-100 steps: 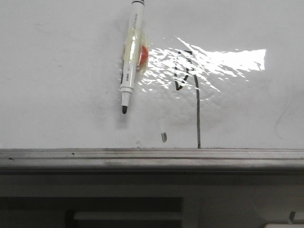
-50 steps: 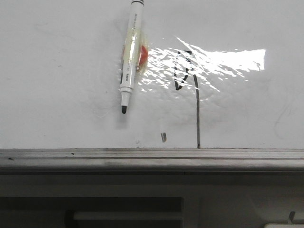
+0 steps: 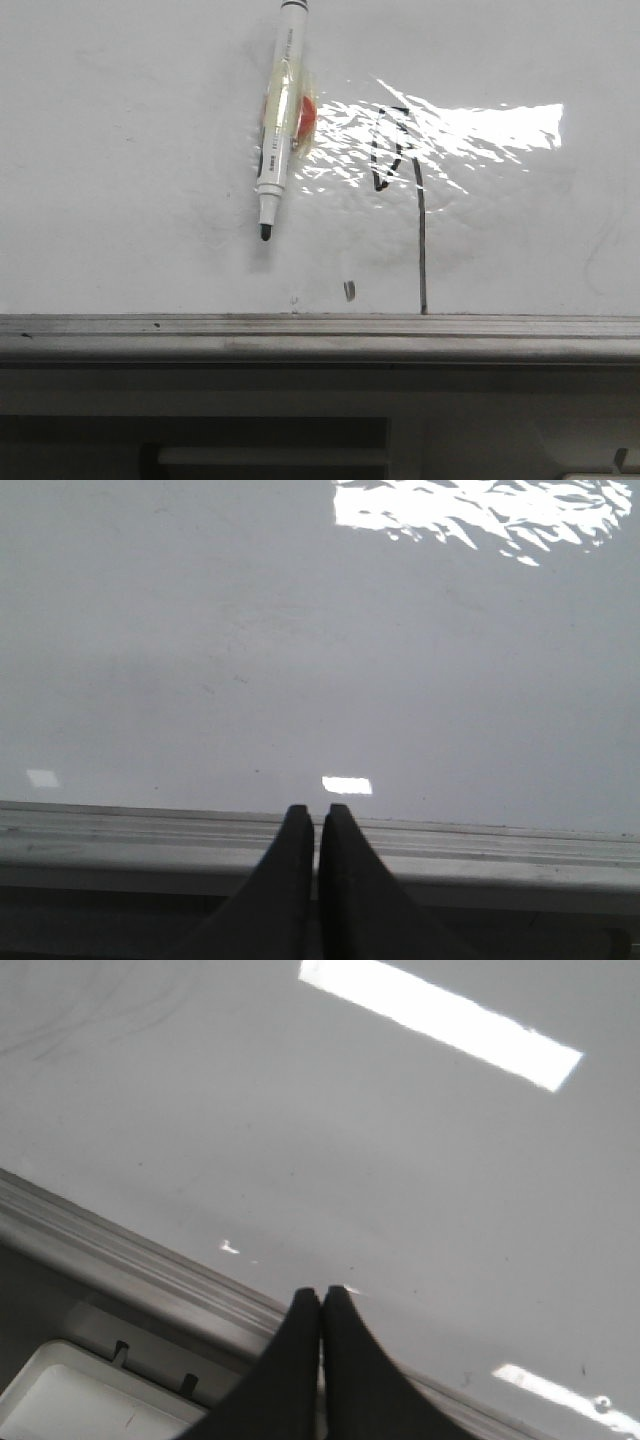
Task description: Write number 9 on whiteboard
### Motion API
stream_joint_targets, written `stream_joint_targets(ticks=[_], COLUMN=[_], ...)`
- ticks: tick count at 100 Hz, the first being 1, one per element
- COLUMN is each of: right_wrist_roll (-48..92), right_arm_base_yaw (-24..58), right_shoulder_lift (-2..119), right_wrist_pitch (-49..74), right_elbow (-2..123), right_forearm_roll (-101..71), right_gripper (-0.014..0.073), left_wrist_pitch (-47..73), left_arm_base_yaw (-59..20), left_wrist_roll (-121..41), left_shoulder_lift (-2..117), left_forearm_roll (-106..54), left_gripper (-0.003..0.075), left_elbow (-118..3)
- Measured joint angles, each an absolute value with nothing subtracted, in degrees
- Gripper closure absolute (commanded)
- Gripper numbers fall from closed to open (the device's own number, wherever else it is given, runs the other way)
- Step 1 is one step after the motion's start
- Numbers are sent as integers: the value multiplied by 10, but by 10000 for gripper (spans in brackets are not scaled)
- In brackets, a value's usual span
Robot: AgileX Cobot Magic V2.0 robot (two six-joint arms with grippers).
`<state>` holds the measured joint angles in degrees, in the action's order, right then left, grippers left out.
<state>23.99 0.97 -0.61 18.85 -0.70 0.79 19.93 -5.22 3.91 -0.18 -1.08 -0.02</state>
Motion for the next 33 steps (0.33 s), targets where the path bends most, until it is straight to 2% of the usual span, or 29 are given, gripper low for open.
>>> stream_joint_targets(ticks=[33], right_wrist_roll=[240], right_arm_base_yaw=[10], right_shoulder_lift=[-6], right_wrist_pitch=[189], right_elbow=[-7], right_forearm_roll=[8], right_gripper=[654], left_wrist_pitch=[199], left_arm_base_yaw=[-52], left_wrist_roll=[39], left_shoulder_lift=[-2], left_forearm_roll=[-11], left_gripper=[741], left_elbow=[0])
